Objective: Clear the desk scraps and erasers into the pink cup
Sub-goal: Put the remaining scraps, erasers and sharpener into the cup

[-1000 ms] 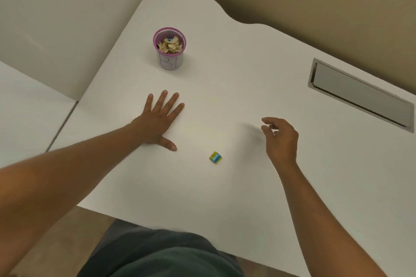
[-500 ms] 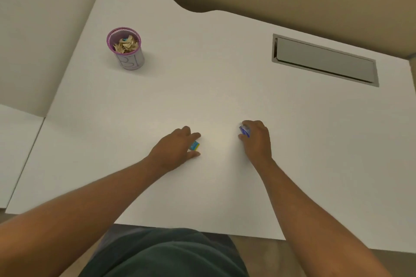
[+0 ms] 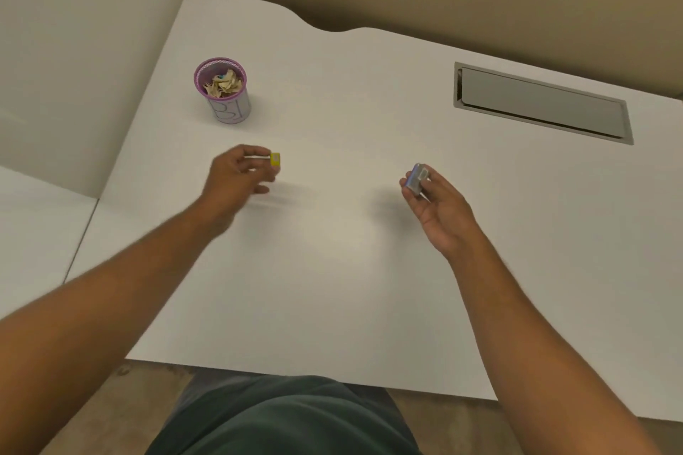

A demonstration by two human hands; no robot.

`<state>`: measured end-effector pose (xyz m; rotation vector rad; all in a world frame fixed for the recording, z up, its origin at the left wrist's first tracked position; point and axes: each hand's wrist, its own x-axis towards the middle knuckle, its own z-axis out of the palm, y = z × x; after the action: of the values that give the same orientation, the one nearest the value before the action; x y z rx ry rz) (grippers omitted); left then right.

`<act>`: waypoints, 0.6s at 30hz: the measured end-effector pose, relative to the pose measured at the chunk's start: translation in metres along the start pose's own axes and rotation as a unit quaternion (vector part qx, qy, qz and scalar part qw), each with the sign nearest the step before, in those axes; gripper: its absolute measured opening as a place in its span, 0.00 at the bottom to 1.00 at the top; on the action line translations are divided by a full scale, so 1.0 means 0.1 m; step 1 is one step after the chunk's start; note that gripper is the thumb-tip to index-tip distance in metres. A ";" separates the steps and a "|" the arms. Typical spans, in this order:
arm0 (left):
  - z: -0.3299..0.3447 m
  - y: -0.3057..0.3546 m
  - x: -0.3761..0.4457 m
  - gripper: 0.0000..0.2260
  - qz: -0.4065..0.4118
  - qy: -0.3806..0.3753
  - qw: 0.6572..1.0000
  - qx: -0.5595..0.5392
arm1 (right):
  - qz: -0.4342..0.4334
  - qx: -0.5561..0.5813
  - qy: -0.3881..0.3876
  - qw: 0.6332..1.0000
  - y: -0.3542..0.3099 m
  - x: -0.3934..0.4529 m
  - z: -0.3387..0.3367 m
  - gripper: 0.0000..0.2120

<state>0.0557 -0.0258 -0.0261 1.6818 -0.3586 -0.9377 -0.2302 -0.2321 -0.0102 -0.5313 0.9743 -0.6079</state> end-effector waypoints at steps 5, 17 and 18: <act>-0.41 0.42 0.32 0.09 0.093 0.078 0.991 0.063 | -0.048 -0.148 0.001 0.988 -0.15 0.06 0.26 0.16; -0.75 0.85 1.12 0.08 0.157 0.159 0.869 0.443 | -0.155 -0.398 -0.048 0.903 0.61 0.11 1.35 0.10; -0.75 0.86 1.16 0.08 0.148 0.146 0.852 0.481 | -0.156 -0.409 -0.052 0.898 0.67 0.10 1.41 0.10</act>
<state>0.2047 -0.0800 0.0111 2.5271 -0.9571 -0.2199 -0.0867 -0.1709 0.0049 -1.4794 1.0290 -0.4197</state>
